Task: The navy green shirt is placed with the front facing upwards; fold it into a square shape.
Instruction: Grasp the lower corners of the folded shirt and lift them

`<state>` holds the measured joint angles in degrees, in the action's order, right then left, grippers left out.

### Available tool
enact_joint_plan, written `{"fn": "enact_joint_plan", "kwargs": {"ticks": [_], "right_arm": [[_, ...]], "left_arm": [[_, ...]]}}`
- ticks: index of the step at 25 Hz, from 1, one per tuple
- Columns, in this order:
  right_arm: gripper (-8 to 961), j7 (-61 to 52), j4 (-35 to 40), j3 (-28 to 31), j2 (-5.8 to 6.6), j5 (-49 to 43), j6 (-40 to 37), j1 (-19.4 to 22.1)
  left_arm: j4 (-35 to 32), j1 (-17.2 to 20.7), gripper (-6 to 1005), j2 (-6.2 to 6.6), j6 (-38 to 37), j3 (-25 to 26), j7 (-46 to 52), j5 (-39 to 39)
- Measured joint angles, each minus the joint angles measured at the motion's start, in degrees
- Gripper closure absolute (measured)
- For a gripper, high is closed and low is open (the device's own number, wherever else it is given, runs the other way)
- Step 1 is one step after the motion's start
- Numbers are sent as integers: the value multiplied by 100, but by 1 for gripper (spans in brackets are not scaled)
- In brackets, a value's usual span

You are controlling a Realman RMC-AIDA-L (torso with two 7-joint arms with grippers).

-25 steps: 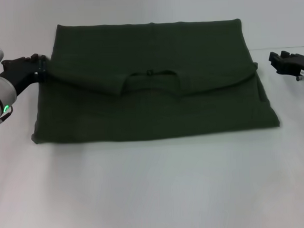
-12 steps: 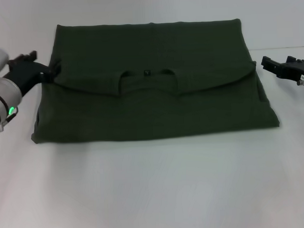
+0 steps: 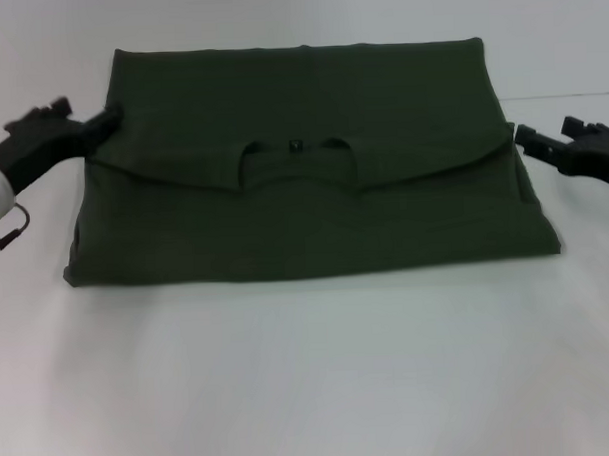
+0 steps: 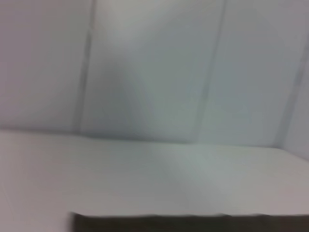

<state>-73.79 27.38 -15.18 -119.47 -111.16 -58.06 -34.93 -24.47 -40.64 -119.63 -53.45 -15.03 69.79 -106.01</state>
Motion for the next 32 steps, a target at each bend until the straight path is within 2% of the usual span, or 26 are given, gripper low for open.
{"fn": "enact_joint_plan", "kwargs": {"ticks": [2,4,5,6,8,11,15,24,32], "right_arm": [[99,-82,151,-145,-3,1,-329,159],[99,-134,247,-228,-3,3,-658,315],[99,-156,289,-251,-3,4,-843,407],[100,-164,319,-259,-3,7,-955,458],[100,-174,367,-263,-5,17,-1187,586],[100,-175,374,-260,-7,31,-1382,677],[100,-164,376,-262,-11,33,-1499,735],[107,-132,364,-292,-24,-2,-1681,705],[110,91,592,-785,-3,-38,-2373,869]], "left_arm": [[-474,238,170,6,-373,-580,913,-200],[-955,446,168,10,-860,-848,1777,-698],[-1258,561,169,38,-1347,-863,2339,-1206],[-1258,561,170,38,-1347,-863,2339,-1206],[-1507,668,170,63,-1764,-807,2669,-1750],[-1820,888,171,33,-1910,-754,2767,-2217],[-1956,1059,172,10,-1726,-688,2777,-2460],[-1859,1008,171,4,-1472,-814,2777,-2856],[-1835,954,173,-21,-1456,-1047,2757,-2861]]}}
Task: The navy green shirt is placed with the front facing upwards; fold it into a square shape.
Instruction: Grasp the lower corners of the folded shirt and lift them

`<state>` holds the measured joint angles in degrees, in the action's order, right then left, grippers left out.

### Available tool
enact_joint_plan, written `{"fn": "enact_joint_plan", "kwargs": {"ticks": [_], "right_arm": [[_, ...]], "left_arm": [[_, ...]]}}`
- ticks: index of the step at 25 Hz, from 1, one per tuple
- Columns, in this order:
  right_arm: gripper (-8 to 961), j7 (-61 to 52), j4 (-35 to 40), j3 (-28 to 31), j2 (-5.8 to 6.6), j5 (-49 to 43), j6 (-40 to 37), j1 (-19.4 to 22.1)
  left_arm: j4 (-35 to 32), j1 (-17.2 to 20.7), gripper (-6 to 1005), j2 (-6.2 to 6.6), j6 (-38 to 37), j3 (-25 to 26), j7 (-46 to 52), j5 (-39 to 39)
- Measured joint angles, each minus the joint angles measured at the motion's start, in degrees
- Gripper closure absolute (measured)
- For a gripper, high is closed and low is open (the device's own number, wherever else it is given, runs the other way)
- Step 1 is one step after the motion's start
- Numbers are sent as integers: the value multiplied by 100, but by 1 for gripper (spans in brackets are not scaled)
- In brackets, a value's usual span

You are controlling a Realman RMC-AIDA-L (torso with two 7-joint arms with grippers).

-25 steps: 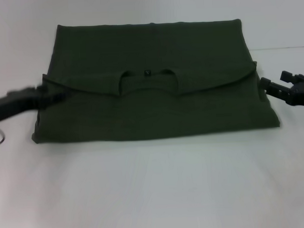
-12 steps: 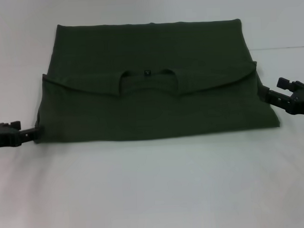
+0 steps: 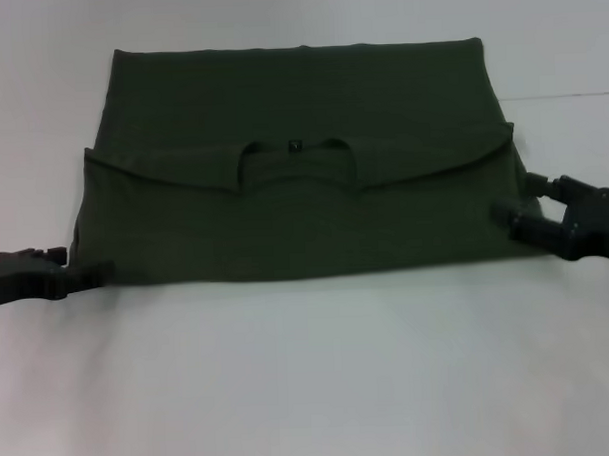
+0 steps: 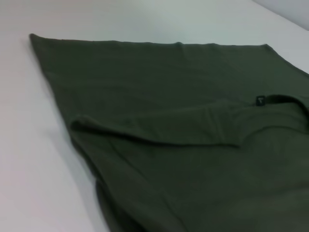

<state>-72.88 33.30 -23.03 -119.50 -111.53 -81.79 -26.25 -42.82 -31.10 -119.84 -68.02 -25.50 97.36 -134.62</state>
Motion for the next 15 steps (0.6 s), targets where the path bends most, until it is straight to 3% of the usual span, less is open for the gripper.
{"fn": "enact_joint_plan", "kwargs": {"ticks": [7,15], "right_arm": [[111,471,751,-752,-4,-255,-1180,428],[105,281,1120,-761,2,-497,-1553,590]], "left_arm": [[77,-65,180,-4,18,-19,11,-23],[152,-112,228,5,52,-27,42,-38]]}}
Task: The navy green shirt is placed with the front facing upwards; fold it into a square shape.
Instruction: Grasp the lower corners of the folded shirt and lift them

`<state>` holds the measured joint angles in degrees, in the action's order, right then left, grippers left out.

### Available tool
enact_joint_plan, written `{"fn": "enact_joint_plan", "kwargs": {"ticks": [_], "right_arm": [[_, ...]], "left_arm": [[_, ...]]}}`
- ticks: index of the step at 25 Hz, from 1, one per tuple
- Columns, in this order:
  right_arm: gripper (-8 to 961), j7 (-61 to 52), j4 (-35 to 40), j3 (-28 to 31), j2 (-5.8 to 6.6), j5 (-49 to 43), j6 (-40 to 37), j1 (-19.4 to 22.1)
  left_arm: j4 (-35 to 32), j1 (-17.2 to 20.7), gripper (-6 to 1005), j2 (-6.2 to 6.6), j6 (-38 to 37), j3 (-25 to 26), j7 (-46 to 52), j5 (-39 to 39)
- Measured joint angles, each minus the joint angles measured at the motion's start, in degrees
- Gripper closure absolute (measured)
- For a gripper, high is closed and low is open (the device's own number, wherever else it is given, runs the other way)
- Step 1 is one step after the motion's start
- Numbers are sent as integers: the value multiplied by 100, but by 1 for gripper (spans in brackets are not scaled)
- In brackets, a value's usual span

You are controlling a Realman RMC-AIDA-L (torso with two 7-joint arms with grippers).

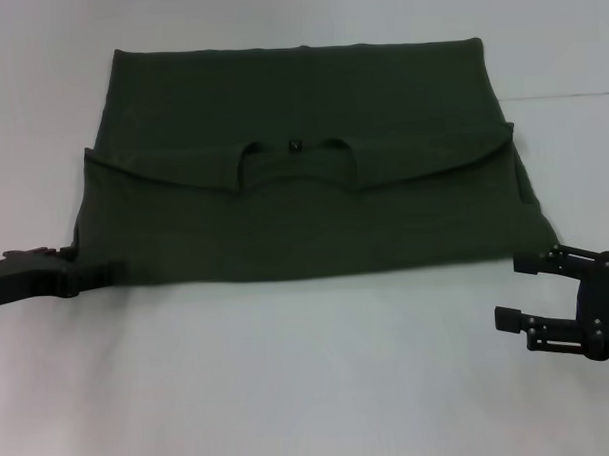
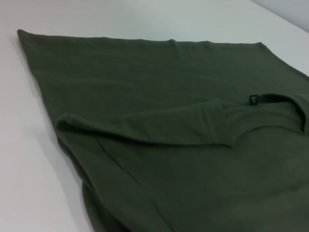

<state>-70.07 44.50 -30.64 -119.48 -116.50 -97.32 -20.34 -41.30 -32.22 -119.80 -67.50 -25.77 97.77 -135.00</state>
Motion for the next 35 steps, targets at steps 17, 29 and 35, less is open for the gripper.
{"fn": "enact_joint_plan", "kwargs": {"ticks": [17,29,35], "right_arm": [[114,-32,6,117,-6,25,-80,16],[127,-206,14,283,28,12,-1,49],[138,-1207,22,676,85,-3,1077,69]], "left_arm": [[-16,-3,546,-13,293,-273,22,-173],[-37,-15,839,-32,352,-366,20,-163],[-45,-51,960,-34,311,-338,-14,-53]]}}
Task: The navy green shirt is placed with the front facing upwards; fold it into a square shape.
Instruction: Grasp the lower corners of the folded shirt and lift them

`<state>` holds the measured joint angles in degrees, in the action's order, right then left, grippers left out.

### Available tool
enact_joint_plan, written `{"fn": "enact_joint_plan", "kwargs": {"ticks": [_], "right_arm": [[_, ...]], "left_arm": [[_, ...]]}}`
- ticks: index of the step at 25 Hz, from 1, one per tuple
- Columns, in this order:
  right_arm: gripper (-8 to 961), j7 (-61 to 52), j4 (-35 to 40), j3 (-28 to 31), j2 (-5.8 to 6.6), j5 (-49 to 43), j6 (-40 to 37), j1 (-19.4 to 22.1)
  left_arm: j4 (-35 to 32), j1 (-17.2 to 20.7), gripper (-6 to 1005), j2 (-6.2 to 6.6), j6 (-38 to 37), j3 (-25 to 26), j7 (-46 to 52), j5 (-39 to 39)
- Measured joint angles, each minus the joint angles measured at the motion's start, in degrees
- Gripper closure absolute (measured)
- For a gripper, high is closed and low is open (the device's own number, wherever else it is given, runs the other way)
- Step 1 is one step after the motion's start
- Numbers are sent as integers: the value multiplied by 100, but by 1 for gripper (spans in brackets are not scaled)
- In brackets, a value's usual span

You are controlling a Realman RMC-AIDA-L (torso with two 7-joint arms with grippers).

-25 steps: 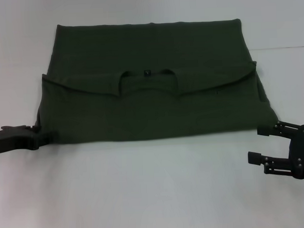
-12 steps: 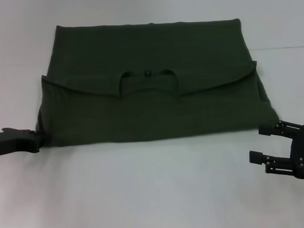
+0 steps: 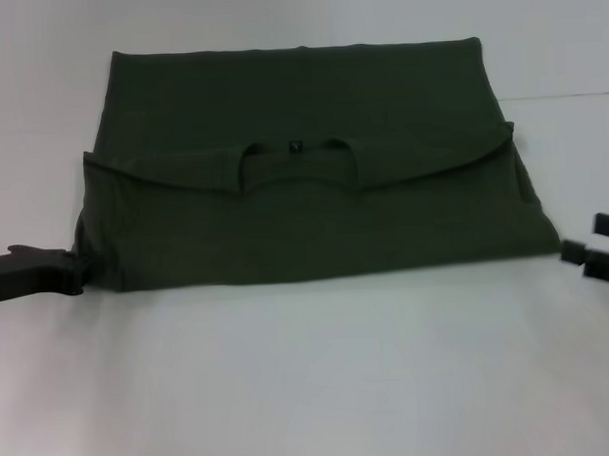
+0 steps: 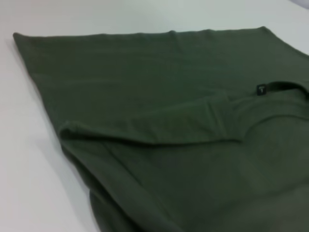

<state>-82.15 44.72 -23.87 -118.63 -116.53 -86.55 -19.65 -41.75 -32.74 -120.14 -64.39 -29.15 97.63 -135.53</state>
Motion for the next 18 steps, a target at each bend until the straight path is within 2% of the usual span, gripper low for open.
{"fn": "enact_joint_plan", "kwargs": {"ticks": [3,8,18], "right_arm": [[144,-363,2,6,15,-7,527,14],[153,-689,-17,-44,-35,-96,1190,-22],[172,-724,-258,-71,-91,-166,1650,-277]], "left_arm": [[-10,-11,963,3,-23,-9,-9,30],[-17,-22,963,8,-112,2,-15,117],[-18,-22,964,7,-123,-22,-37,185]]}}
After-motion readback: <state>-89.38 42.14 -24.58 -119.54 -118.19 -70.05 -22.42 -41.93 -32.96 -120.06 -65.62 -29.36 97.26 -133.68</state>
